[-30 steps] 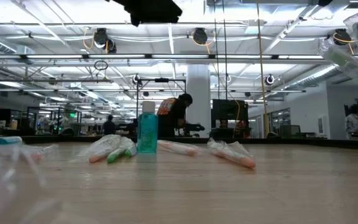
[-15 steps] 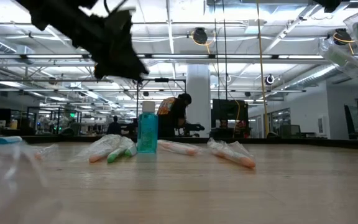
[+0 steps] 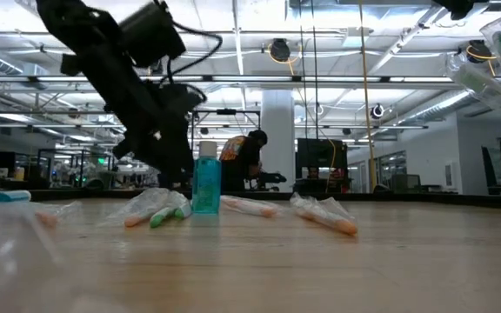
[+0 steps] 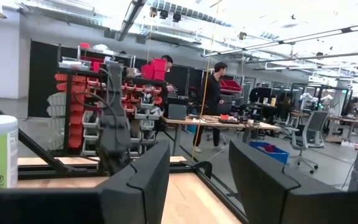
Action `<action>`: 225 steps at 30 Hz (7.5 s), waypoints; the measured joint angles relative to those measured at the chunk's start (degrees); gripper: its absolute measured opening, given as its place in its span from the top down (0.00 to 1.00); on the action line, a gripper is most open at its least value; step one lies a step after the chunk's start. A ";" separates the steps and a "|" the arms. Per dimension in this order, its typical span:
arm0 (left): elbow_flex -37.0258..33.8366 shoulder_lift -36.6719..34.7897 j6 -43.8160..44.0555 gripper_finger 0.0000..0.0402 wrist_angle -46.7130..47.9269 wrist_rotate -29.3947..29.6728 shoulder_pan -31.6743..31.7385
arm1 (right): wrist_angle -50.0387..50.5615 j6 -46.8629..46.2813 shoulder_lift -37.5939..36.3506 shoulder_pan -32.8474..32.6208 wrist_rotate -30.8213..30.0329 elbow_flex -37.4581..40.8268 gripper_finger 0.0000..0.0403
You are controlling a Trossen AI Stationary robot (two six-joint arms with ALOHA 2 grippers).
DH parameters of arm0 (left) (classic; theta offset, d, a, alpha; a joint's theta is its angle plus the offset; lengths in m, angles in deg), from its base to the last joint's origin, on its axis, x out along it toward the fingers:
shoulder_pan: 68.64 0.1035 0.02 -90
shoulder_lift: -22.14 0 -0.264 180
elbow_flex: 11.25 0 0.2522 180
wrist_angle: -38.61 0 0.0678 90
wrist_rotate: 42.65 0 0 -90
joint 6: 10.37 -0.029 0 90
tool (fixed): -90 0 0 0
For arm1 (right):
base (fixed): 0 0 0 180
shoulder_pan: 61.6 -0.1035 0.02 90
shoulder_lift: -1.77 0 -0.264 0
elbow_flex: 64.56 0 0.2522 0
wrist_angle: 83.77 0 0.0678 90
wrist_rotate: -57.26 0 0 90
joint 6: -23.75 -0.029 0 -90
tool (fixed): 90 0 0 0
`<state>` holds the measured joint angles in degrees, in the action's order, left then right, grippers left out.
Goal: Pick & Place toothbrushing station
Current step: Put the green toothbrush into the top section of the transparent organizer
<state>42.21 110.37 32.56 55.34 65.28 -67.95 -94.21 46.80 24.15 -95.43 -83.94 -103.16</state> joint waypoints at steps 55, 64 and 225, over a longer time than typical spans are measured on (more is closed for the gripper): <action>-0.17 -2.55 -6.23 0.92 -3.10 0.92 3.00 | 0.97 -1.33 3.02 0.00 0.04 0.00 0.61; -0.13 -14.84 -27.67 0.95 -25.44 -0.23 0.02 | -3.85 -2.63 8.63 2.80 0.24 -0.02 0.61; 6.51 -11.70 -44.94 0.43 -32.68 3.08 -3.98 | 44.19 -64.63 14.39 -22.51 12.83 -3.10 0.65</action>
<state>48.72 98.67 -12.38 22.66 68.36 -71.93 -50.02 -17.83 38.54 -117.94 -71.11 -106.26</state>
